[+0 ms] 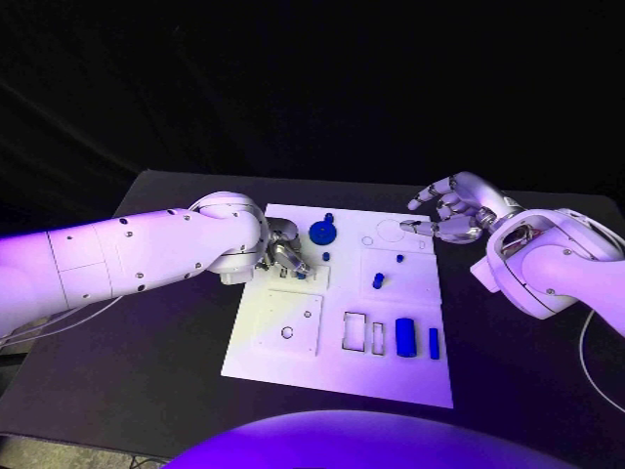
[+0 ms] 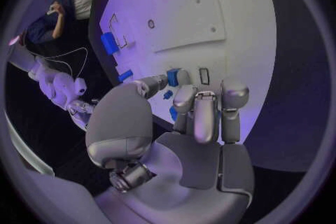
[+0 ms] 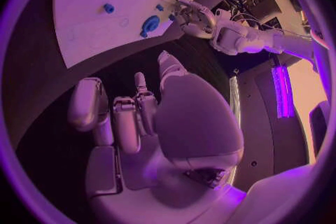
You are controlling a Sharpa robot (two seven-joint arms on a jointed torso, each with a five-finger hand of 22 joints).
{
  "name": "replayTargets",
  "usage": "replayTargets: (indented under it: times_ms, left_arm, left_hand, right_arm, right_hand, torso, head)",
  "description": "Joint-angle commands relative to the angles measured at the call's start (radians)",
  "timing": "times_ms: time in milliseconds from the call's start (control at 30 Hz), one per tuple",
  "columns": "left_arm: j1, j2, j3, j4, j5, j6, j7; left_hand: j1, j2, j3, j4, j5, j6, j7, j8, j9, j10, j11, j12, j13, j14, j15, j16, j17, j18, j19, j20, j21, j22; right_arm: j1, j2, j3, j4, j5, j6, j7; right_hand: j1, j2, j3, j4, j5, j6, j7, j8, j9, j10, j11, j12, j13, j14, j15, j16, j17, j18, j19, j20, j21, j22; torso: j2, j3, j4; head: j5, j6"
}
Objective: Assemble the parts on the task board
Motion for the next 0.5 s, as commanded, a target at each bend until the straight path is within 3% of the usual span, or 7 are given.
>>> replayTargets:
  times_ms: [33,500]
  left_arm:
    - [-0.001,0.004,0.000,0.001,0.011,0.017,0.009]
    - [-0.001,-0.004,0.001,0.004,0.006,0.007,0.007]
  left_hand:
    - [-0.007,0.000,-0.010,0.002,-0.005,0.003,0.007,-0.005,0.001,0.006,0.000,0.004,0.001,0.039,-0.004,0.003,0.001,-0.019,0.008,-0.001,-0.005,0.000]
    - [-0.004,0.000,-0.051,0.023,-0.005,0.006,0.007,-0.009,0.004,0.008,0.000,0.007,0.006,0.039,-0.004,0.003,0.001,-0.020,0.010,0.000,-0.004,0.002]
  right_arm:
    - [-0.001,0.000,0.000,0.000,-0.011,-0.001,0.003]
    - [-0.001,-0.002,0.000,0.000,-0.010,-0.001,0.004]
  right_hand:
    - [-0.016,0.000,-0.009,0.001,0.002,-0.008,0.001,0.006,0.000,-0.008,0.000,-0.003,0.070,0.074,0.000,-0.004,0.118,0.016,-0.004,-0.002,-0.006,-0.001]
    - [-0.052,0.003,-0.042,0.001,0.003,-0.013,0.000,0.016,-0.001,-0.007,-0.001,-0.004,0.068,0.074,-0.001,-0.005,0.117,0.017,-0.003,-0.003,-0.013,-0.004]
  torso:
    - [0.000,0.0006,-0.0005]
    - [0.000,-0.0008,-0.0004]
  head:
    - [0.000,0.000]
    - [0.000,0.002]
